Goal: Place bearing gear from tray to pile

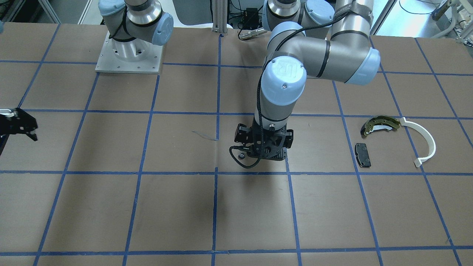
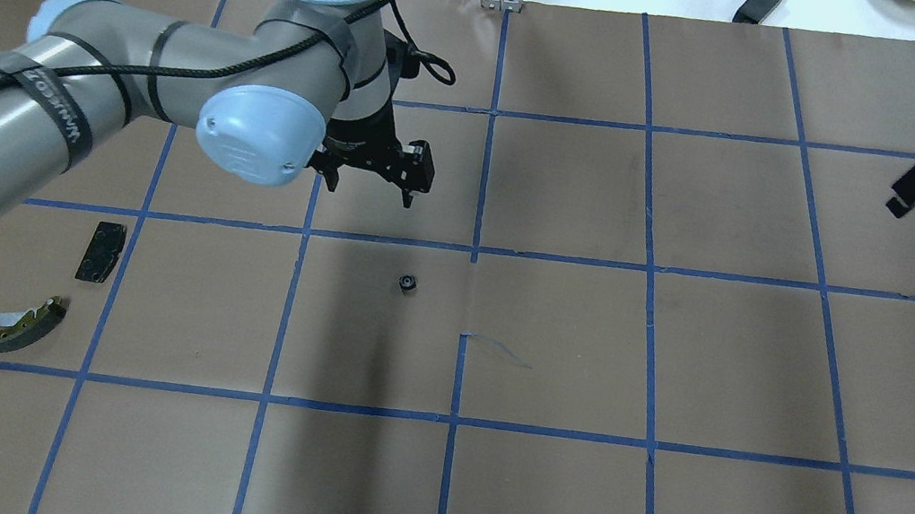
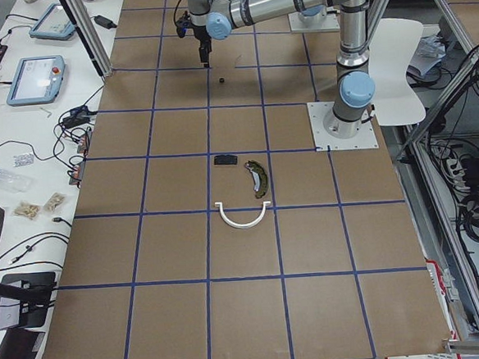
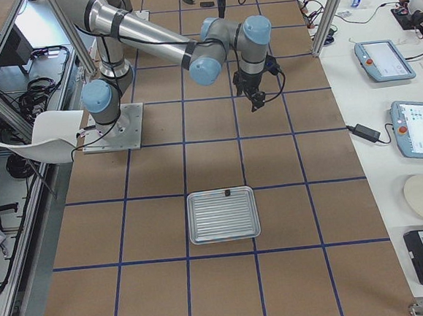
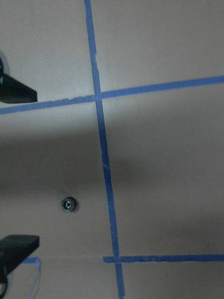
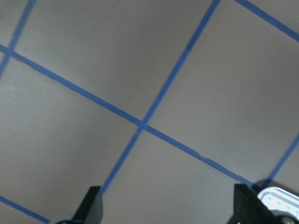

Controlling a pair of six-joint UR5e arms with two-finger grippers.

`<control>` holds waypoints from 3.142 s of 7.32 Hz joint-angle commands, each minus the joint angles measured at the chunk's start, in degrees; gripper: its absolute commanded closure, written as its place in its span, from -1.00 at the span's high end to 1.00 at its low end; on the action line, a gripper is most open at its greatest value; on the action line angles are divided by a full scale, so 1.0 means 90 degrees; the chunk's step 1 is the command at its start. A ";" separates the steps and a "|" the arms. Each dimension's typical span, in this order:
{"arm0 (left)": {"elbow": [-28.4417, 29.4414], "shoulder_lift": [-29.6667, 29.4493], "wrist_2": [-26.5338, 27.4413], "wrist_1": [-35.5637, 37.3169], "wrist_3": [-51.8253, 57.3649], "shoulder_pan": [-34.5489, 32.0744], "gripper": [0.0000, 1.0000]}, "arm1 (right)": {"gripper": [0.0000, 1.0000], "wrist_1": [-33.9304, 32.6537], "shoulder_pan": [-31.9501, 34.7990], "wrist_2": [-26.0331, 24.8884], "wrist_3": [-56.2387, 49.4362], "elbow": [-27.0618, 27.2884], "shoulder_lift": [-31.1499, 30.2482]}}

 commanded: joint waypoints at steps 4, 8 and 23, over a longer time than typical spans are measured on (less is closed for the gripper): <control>-0.0184 -0.1017 -0.0187 0.0509 0.0021 -0.0502 0.96 | 0.95 -0.2061 -0.1859 -0.0402 -0.4387 0.0050 0.1448; -0.0577 -0.1027 -0.0158 0.0948 0.0080 -0.0464 0.65 | 0.92 -0.2708 -0.2270 -0.0257 -0.6234 0.0946 0.1687; -0.0382 -0.0726 -0.0012 0.0355 0.0090 -0.0027 -1.00 | -0.49 -0.2728 -0.2270 -0.0304 -0.7186 0.0987 0.1834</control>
